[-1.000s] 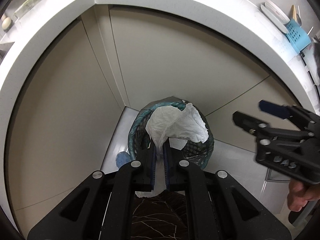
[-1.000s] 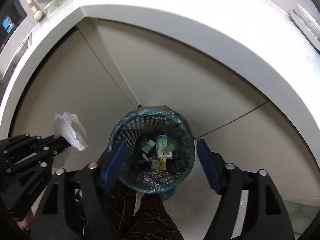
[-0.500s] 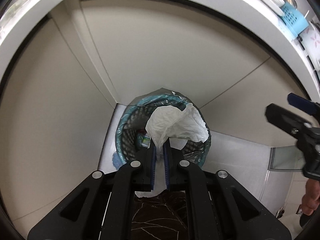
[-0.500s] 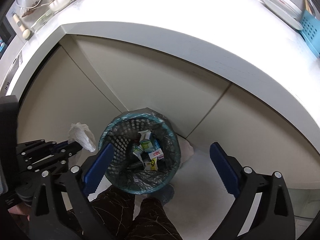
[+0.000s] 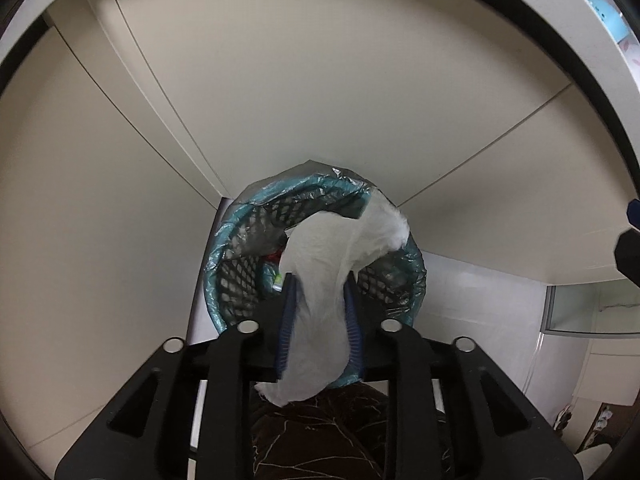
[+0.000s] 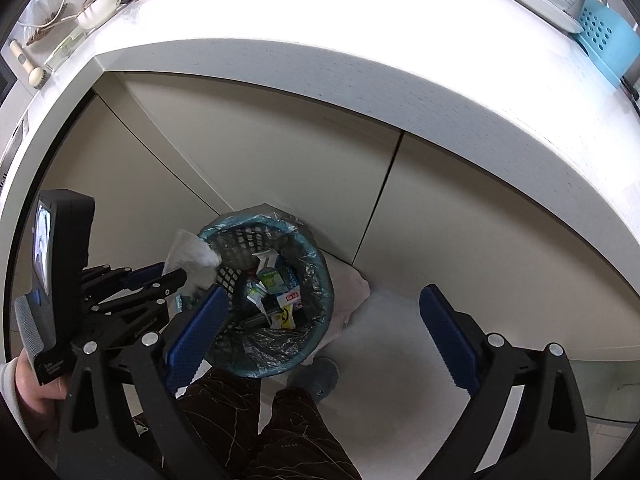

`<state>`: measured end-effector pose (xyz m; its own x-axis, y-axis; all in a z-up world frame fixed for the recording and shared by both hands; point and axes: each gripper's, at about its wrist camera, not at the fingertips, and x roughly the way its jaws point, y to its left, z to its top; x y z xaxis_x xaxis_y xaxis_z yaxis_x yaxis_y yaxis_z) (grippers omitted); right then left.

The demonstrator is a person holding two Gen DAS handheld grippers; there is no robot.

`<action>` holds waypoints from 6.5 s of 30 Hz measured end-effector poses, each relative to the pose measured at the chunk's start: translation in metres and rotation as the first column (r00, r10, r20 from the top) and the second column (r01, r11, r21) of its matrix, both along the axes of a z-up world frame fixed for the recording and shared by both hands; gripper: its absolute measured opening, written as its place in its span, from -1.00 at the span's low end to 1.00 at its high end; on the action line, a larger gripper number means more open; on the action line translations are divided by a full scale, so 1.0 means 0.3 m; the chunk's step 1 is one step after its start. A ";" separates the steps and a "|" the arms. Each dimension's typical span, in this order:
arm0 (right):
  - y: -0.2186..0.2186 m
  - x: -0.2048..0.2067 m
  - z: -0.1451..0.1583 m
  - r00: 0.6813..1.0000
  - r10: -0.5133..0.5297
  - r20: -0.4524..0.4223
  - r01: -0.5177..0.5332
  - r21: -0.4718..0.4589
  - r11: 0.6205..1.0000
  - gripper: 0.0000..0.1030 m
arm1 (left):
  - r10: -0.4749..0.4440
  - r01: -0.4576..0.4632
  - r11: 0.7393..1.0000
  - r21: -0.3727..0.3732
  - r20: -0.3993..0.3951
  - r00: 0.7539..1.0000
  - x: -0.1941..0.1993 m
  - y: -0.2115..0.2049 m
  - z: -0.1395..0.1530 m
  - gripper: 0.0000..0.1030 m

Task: Collect trash
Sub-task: 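Lower the white tissue into the wastebasket and open the left gripper, then move the left gripper to the bubble wrap while the right gripper approaches the blue snack wrapper, then grasp the bubble wrap with the left gripper while the right gripper grasps the blue snack wrapper, then lift and carry the bubble wrap and blue snack wrapper with both grippers over the wastebasket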

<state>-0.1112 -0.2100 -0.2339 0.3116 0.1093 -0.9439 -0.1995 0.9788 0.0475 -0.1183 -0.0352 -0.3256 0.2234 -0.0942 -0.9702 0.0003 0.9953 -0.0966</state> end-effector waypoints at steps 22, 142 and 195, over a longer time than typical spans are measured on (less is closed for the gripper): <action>-0.014 0.010 0.192 0.994 -0.015 0.109 0.009 0.061 0.998 0.85 | 0.055 -0.051 0.998 -0.033 0.143 0.988 -0.032 0.034 0.321 0.88; 0.178 1.331 0.389 0.937 -0.347 -0.049 0.349 0.052 0.936 -0.59 | 0.005 -0.011 0.997 0.074 0.075 0.997 1.199 0.265 0.750 -0.68; 0.098 0.648 0.700 0.970 -0.162 0.180 0.151 0.071 0.986 -0.59 | 0.077 -0.083 0.996 0.024 0.180 0.981 0.886 0.345 0.865 -0.68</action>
